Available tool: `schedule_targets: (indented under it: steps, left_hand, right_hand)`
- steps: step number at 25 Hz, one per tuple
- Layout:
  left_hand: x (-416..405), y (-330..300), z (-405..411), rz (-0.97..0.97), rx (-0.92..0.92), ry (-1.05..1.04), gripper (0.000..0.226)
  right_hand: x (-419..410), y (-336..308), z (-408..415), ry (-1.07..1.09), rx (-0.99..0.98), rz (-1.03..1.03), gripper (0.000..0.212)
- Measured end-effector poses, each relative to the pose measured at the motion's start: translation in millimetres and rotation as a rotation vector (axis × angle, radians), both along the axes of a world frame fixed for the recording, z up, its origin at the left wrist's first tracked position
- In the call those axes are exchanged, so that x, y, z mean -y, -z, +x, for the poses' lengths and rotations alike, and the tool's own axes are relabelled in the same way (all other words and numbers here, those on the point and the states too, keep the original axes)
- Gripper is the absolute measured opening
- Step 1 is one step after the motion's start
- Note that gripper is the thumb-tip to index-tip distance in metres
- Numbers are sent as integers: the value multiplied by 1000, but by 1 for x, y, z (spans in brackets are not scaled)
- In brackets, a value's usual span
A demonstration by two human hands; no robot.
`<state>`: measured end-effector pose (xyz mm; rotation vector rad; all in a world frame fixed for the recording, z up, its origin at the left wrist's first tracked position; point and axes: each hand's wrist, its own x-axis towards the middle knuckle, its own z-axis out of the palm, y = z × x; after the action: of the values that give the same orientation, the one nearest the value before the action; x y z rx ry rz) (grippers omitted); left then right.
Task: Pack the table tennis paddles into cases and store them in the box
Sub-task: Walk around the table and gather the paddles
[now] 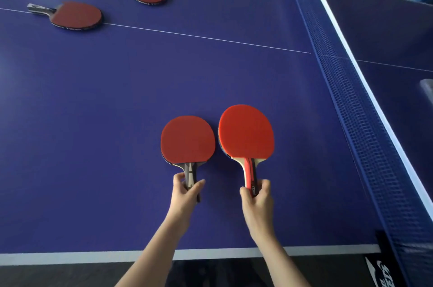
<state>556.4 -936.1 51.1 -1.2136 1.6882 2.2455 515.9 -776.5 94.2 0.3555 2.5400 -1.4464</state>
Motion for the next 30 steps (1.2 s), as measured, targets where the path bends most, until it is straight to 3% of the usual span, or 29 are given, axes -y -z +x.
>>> schedule_targets:
  steps: [5, 9, 14, 19, 22, 25, 30]
  left_hand:
    - [-13, 3, -1, 109, -2, -11, 25]
    - [-1, -2, 2, 292, -49, 53, 52]
    - [7, -1, 7, 331, -47, 113, 67]
    - [10, -5, 1, 295, 22, 58, 57]
    - [8, -4, -4, 238, 65, 31, 43]
    - [7, -6, -8, 148, 81, 46, 38]
    - [9, -11, -6, 127, 24, 69, 37]
  right_hand:
    - [38, 6, 11, -89, -32, 74, 17]
    - [66, 12, 17, -176, -24, 173, 20]
    - [81, 22, 24, -269, -63, 346, 28]
    - [78, 25, 32, -377, -133, 411, 34]
    - [67, 24, 35, -460, -139, 335, 35]
    - [52, 23, 16, -348, -105, 172, 29]
    - [57, 12, -52, -220, 286, -115, 50]
